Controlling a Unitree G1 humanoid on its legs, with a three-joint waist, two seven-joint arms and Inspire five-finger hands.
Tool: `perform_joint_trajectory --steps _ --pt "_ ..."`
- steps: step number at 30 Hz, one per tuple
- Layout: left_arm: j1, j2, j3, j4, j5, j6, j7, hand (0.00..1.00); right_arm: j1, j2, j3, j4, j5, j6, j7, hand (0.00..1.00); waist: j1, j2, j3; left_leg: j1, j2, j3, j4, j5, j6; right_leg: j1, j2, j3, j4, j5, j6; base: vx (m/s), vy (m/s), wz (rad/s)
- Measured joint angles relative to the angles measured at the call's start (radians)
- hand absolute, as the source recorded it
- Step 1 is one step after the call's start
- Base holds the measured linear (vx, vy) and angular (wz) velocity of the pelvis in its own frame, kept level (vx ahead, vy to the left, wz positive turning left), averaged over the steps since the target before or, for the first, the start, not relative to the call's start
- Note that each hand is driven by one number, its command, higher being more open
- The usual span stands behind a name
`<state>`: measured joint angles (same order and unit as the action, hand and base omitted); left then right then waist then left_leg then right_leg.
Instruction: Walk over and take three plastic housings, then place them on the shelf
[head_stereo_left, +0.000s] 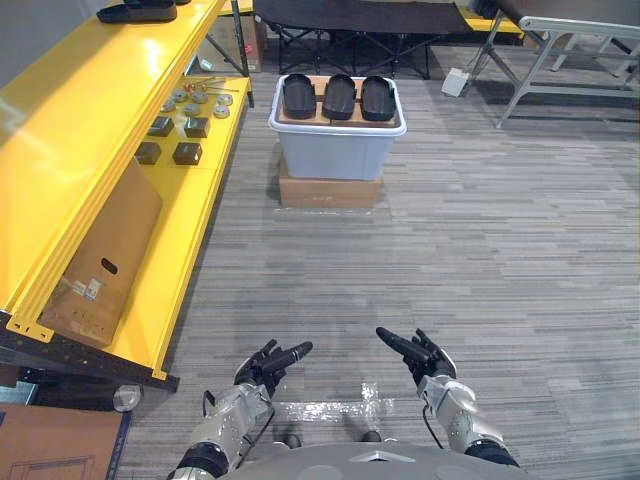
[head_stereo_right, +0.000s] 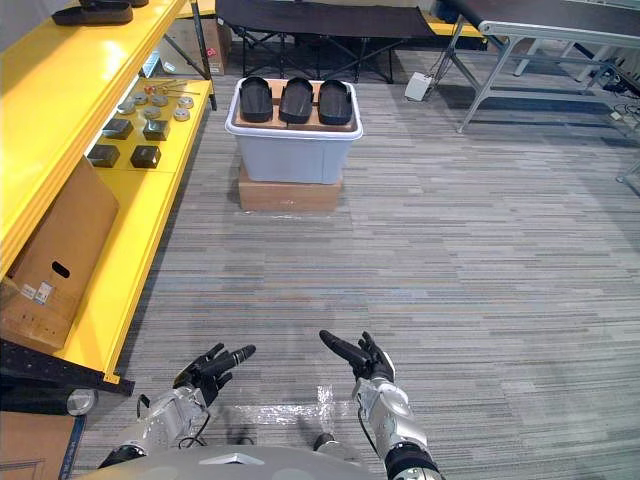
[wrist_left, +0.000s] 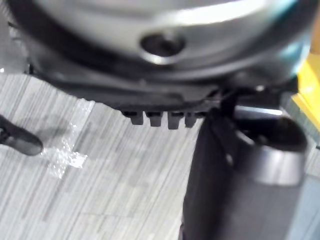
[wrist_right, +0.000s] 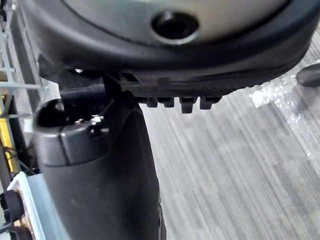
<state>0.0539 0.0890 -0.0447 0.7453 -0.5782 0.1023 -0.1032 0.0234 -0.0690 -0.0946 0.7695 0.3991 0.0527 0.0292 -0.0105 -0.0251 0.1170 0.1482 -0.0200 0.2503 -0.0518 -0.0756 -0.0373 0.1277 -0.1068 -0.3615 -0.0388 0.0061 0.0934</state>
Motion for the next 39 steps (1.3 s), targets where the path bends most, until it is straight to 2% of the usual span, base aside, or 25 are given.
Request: perform_joint_trajectory --steps 5,10,12,13,16,17,18,20,22,23,24,25,26,27,28,29,30,31,32,33,34,36,37,38,39 --pt "0.060 -0.004 -0.031 -0.090 -0.010 -0.037 -0.016 1.00 0.054 0.026 0.010 -0.032 -0.002 -0.033 -0.028 1.00 0.000 0.000 0.001 0.002 0.001 0.001 0.033 -0.013 -0.020 0.012 -0.009 -0.005 0.017 -0.007 0.009 0.00 0.002 0.02" --pt "0.112 -0.011 -0.039 -0.152 -0.010 -0.040 -0.039 1.00 0.076 0.041 0.010 -0.077 0.021 -0.119 -0.058 1.00 0.003 0.003 0.000 0.001 0.002 0.011 0.049 -0.016 -0.016 -0.003 -0.017 0.002 0.057 -0.013 0.004 -0.04 0.012 -0.03" --pt "0.113 -0.012 -0.040 -0.171 -0.011 -0.039 -0.049 1.00 0.081 0.037 0.006 -0.085 0.019 -0.150 -0.063 1.00 0.003 0.009 0.003 -0.004 0.002 0.014 0.051 -0.031 0.011 -0.060 -0.037 0.001 0.176 -0.066 0.003 -0.07 0.048 -0.02" --pt "0.111 -0.013 -0.040 -0.181 -0.017 -0.036 -0.058 1.00 0.085 0.035 0.004 -0.087 0.018 -0.167 -0.066 1.00 0.004 0.009 0.007 -0.006 0.000 0.018 0.054 -0.043 0.044 -0.116 -0.059 -0.001 0.295 -0.103 0.000 -0.11 0.073 -0.09" --pt "0.111 -0.004 -0.066 -0.211 -0.018 -0.035 -0.077 1.00 0.117 0.035 0.005 -0.107 0.026 -0.189 -0.060 1.00 0.004 0.001 0.028 0.005 -0.002 0.028 0.074 -0.065 0.065 -0.268 -0.142 -0.029 0.625 -0.122 -0.039 -0.08 0.051 -0.13" --pt "0.110 -0.001 -0.071 -0.224 -0.017 -0.035 -0.079 1.00 0.133 0.036 0.007 -0.107 0.051 -0.194 -0.051 1.00 0.000 0.003 0.032 0.009 0.003 0.027 0.087 -0.073 0.061 -0.299 -0.140 -0.018 0.655 -0.140 -0.042 0.03 0.039 -0.05" --pt "0.108 0.000 -0.077 -0.236 -0.017 -0.034 -0.079 1.00 0.141 0.036 0.007 -0.107 0.058 -0.194 -0.046 1.00 -0.006 0.000 0.035 0.013 0.014 0.025 0.095 -0.075 0.060 -0.300 -0.126 -0.017 0.620 -0.154 -0.030 0.07 0.024 0.01" --pt "0.092 0.003 -0.087 -0.250 -0.017 -0.033 -0.082 1.00 0.145 0.038 0.008 -0.107 0.057 -0.194 -0.037 1.00 -0.023 0.012 0.053 0.021 0.037 0.018 0.107 -0.076 0.058 -0.300 -0.083 -0.012 0.520 -0.151 -0.027 0.09 -0.020 0.04" --pt "0.052 0.011 -0.105 -0.256 -0.017 -0.026 -0.082 1.00 0.148 0.042 0.016 -0.109 0.052 -0.194 -0.035 1.00 -0.026 0.014 0.076 0.040 0.068 0.025 0.114 -0.088 0.034 -0.305 -0.022 0.013 0.348 -0.119 0.004 0.15 -0.075 -0.05" --pt "0.048 0.012 -0.105 -0.268 -0.017 -0.027 -0.082 1.00 0.152 0.045 0.028 -0.112 0.049 -0.193 -0.035 1.00 -0.027 -0.008 0.078 0.053 0.071 0.035 0.119 -0.097 0.016 -0.302 -0.014 0.022 0.275 -0.080 0.005 0.18 -0.142 -0.22" --pt "0.049 0.018 -0.107 -0.276 -0.017 -0.026 -0.082 1.00 0.162 0.054 0.038 -0.116 0.038 -0.193 -0.036 1.00 -0.021 -0.029 0.083 0.073 0.065 0.051 0.126 -0.125 -0.009 -0.296 -0.015 0.046 0.227 -0.032 -0.018 0.21 -0.226 -0.25" --pt "0.048 0.027 -0.114 -0.273 -0.016 -0.026 -0.078 1.00 0.168 0.060 0.047 -0.116 0.039 -0.191 -0.036 1.00 -0.024 -0.044 0.079 0.079 0.069 0.052 0.161 -0.163 -0.032 -0.297 -0.016 0.062 0.242 -0.008 -0.061 0.23 -0.259 -0.25" --pt "0.048 0.028 -0.116 -0.271 -0.016 -0.026 -0.074 1.00 0.170 0.060 0.051 -0.116 0.040 -0.187 -0.034 1.00 -0.026 -0.044 0.079 0.086 0.090 0.055 0.199 -0.200 -0.050 -0.298 -0.007 0.061 0.278 0.014 -0.103 0.27 -0.306 -0.11" --pt "0.049 0.026 -0.118 -0.267 -0.016 -0.026 -0.072 1.00 0.170 0.054 0.052 -0.116 0.040 -0.185 -0.034 1.00 -0.034 -0.026 0.074 0.087 0.125 0.057 0.237 -0.240 -0.067 -0.303 0.016 0.056 0.319 0.002 -0.118 0.32 -0.300 -0.15" --pt "0.050 0.022 -0.137 -0.256 -0.018 -0.026 -0.066 1.00 0.173 0.033 0.060 -0.117 0.040 -0.174 -0.028 1.00 -0.041 0.011 0.051 0.087 0.181 0.067 0.265 -0.272 -0.099 -0.302 0.062 0.041 0.329 -0.026 -0.150 0.42 -0.325 -0.17" --pt "0.045 0.017 -0.141 -0.235 -0.038 -0.029 -0.060 1.00 0.164 0.010 0.070 -0.115 0.033 -0.166 -0.015 1.00 -0.036 0.046 0.036 0.053 0.223 0.075 0.366 -0.270 -0.110 -0.300 0.099 0.039 0.328 -0.059 -0.161 0.38 -0.239 -0.19" --pt "0.038 0.014 -0.135 -0.220 -0.055 -0.029 -0.057 1.00 0.155 0.004 0.072 -0.109 0.025 -0.163 -0.010 1.00 -0.036 0.048 0.037 0.010 0.247 0.076 0.469 -0.264 -0.107 -0.294 0.106 0.039 0.328 -0.067 -0.172 0.40 -0.239 -0.15" --pt "0.035 0.000 -0.124 -0.196 -0.067 -0.030 -0.045 1.00 0.151 -0.010 0.075 -0.108 0.006 -0.154 0.013 1.00 -0.035 0.057 0.043 -0.105 0.317 0.072 0.747 -0.189 -0.057 -0.240 0.132 0.040 0.284 -0.075 -0.185 0.49 -0.303 -0.05" --pt "0.041 -0.012 -0.122 -0.188 -0.085 -0.029 -0.036 1.00 0.152 -0.020 0.086 -0.108 -0.004 -0.151 0.040 1.00 -0.035 0.068 0.065 -0.203 0.365 0.037 0.975 -0.178 -0.038 -0.152 0.162 0.043 0.225 -0.073 -0.185 0.49 -0.298 -0.01" --pt "0.046 -0.017 -0.118 -0.189 -0.087 -0.029 -0.036 1.00 0.152 -0.025 0.086 -0.107 -0.017 -0.150 0.045 1.00 -0.030 0.068 0.074 -0.237 0.359 0.017 1.033 -0.179 -0.039 -0.110 0.168 0.047 0.205 -0.077 -0.192 0.50 -0.250 -0.15" --pt "0.066 -0.019 -0.111 -0.197 -0.087 -0.029 -0.036 1.00 0.152 -0.037 0.087 -0.106 -0.050 -0.149 0.053 1.00 -0.013 0.057 0.082 -0.291 0.332 0.003 1.057 -0.184 -0.044 -0.055 0.171 0.060 0.175 -0.079 -0.201 0.39 -0.144 -0.44" --pt "0.091 -0.019 -0.102 -0.220 -0.094 -0.027 -0.039 1.00 0.136 -0.046 0.101 -0.106 -0.080 -0.153 0.076 1.00 0.020 0.052 0.084 -0.355 0.254 0.006 0.924 -0.188 -0.048 0.006 0.174 0.101 0.123 -0.082 -0.205 0.41 -0.098 -0.64" --pt "0.116 -0.019 -0.095 -0.248 -0.117 -0.027 -0.039 1.00 0.108 -0.059 0.117 -0.107 -0.081 -0.154 0.080 1.00 0.034 0.052 0.084 -0.393 0.181 0.001 0.700 -0.171 -0.054 0.035 0.170 0.131 0.093 -0.083 -0.204 0.36 -0.025 -0.53" --pt "0.121 -0.021 -0.092 -0.251 -0.127 -0.027 -0.040 1.00 0.096 -0.060 0.118 -0.107 -0.081 -0.153 0.079 1.00 0.040 0.053 0.085 -0.400 0.151 -0.006 0.589 -0.143 -0.055 0.042 0.169 0.144 0.086 -0.087 -0.196 0.43 0.002 -0.53" --pt "0.131 -0.028 -0.082 -0.255 -0.128 -0.027 -0.039 1.00 0.077 -0.061 0.122 -0.107 -0.081 -0.153 0.077 1.00 0.045 0.058 0.093 -0.402 0.113 -0.021 0.426 -0.087 -0.061 0.057 0.168 0.159 0.083 -0.097 -0.181 0.40 0.052 -0.39"
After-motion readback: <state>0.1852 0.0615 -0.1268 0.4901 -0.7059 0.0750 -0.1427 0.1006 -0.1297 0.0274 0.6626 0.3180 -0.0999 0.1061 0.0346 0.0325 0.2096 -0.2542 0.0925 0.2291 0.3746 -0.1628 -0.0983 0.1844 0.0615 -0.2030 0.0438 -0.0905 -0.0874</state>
